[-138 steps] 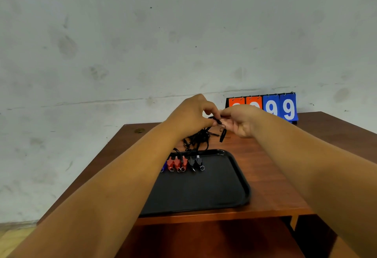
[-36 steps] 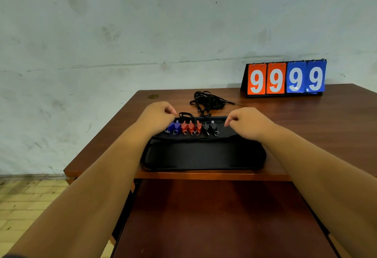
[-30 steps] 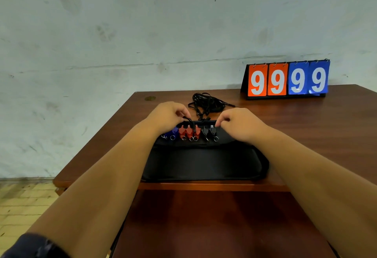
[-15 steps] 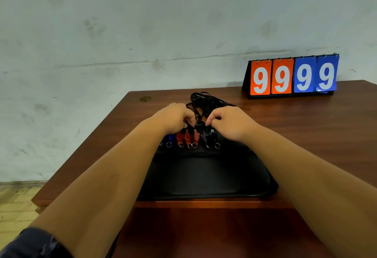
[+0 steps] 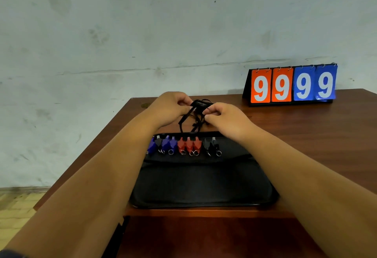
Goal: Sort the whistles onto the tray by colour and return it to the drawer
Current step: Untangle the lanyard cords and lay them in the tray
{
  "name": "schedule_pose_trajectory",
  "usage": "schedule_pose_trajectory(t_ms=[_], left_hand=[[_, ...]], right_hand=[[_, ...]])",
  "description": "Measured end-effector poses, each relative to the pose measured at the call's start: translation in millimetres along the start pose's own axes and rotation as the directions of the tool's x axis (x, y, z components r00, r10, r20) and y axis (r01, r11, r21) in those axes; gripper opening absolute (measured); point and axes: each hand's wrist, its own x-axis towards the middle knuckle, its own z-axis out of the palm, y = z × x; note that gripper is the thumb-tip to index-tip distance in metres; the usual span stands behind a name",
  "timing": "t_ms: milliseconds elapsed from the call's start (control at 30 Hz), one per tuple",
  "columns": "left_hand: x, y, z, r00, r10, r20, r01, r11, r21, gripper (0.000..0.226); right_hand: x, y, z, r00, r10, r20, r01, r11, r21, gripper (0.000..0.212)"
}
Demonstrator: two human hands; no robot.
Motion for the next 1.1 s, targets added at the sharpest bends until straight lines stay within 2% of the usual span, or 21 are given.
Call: schedule_pose_trajectory(t_ms=[67,167,267,367,500,567,667,767,900,1100], left_hand=[[-2,7,-5,1.0,0.01,-0.013,-0.01,1.0,0.007,0.01],[-8,16,-9,1.0,0.022,-0.019,-0.022,0.999,0.027,0.008],[-14,22,-11,1.0,0.004,-0.019,-0.004,1.0,0.031,0.007],[-18,26,-13,1.0,-0.026,0.009,0.026,1.0,-0.009,0.01],[-23,33,-13,0.999,-0.023,0.05,0.026,0.998,-0.052,0.012],[-25,37,-16,0.999,-0.012,0.048,0.015,0.998,-0.065,0.016],[-26,45,-23,0.999,0.01,-0.04,-0.013,0.996,-0.091,0.026],[-28,61,-28,0.991,0.057,-0.124,-0.076,0.985,-0.158,0.023],[-28,80,-25,0.984,0.145,-0.105,-0.163,0.968,-0.189,0.021],[-22,86,-15,0.987,0.154,-0.052,-0.16,0.973,-0.163,0.012]], right_hand=[[-1,-11,2,0.999,0.015,-0.03,-0.011,0.993,0.116,0.025],[-1,-26,3,0.996,0.023,-0.085,-0.007,0.985,0.174,0.032],[-4,-36,1,0.989,-0.004,-0.145,0.037,0.973,0.228,0.021],[-8,-43,-2,0.989,-0.03,-0.148,0.075,0.948,0.31,0.012],[-9,-51,-5,0.984,0.025,-0.178,0.059,0.891,0.45,0.01],[-10,-53,-8,0.976,0.02,-0.217,0.07,0.913,0.401,0.009],[-12,-56,-15,0.97,-0.01,-0.244,0.074,0.965,0.253,0.014],[-13,-59,-19,0.973,-0.039,-0.226,0.072,0.988,0.138,0.018],[-15,-62,-18,0.986,-0.031,-0.164,0.046,0.995,0.087,0.021],[-17,-61,-14,0.991,-0.027,-0.131,0.03,0.999,0.017,0.025]])
